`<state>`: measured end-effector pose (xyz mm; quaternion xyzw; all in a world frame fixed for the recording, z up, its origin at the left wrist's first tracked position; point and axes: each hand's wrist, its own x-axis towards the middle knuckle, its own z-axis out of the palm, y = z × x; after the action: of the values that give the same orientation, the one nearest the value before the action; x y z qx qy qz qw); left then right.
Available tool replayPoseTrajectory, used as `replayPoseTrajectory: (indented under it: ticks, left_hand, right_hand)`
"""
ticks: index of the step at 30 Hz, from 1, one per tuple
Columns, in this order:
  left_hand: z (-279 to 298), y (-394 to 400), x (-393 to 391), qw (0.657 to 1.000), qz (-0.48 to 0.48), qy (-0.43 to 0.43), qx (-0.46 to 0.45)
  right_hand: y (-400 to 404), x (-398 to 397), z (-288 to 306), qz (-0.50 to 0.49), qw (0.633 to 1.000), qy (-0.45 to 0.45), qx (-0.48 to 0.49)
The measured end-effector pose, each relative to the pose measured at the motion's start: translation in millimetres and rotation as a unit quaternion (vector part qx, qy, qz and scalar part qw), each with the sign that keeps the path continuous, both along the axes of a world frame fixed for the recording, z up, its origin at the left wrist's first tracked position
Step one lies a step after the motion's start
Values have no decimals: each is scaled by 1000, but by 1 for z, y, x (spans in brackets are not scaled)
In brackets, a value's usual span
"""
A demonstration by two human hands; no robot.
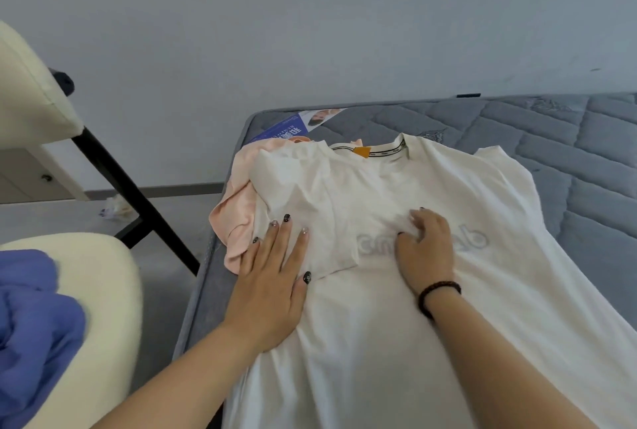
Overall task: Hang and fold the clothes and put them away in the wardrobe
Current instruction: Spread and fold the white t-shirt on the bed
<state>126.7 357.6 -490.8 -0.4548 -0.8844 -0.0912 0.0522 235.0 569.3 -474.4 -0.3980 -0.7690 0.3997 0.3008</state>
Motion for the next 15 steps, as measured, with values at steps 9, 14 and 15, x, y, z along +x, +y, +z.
replayPoseTrajectory:
  ticks: [9,14,15]
  left_hand:
    - [59,109,11,993,-97,-34,51]
    - [60,203,25,981,-152,-114,48]
    - [58,220,25,978,-158,-128,51]
  right_hand:
    - [70,16,13,18,919,171,-356]
    - [131,62,29,-233,965,96,-71]
    - [136,69,26,-264,961,68,-53]
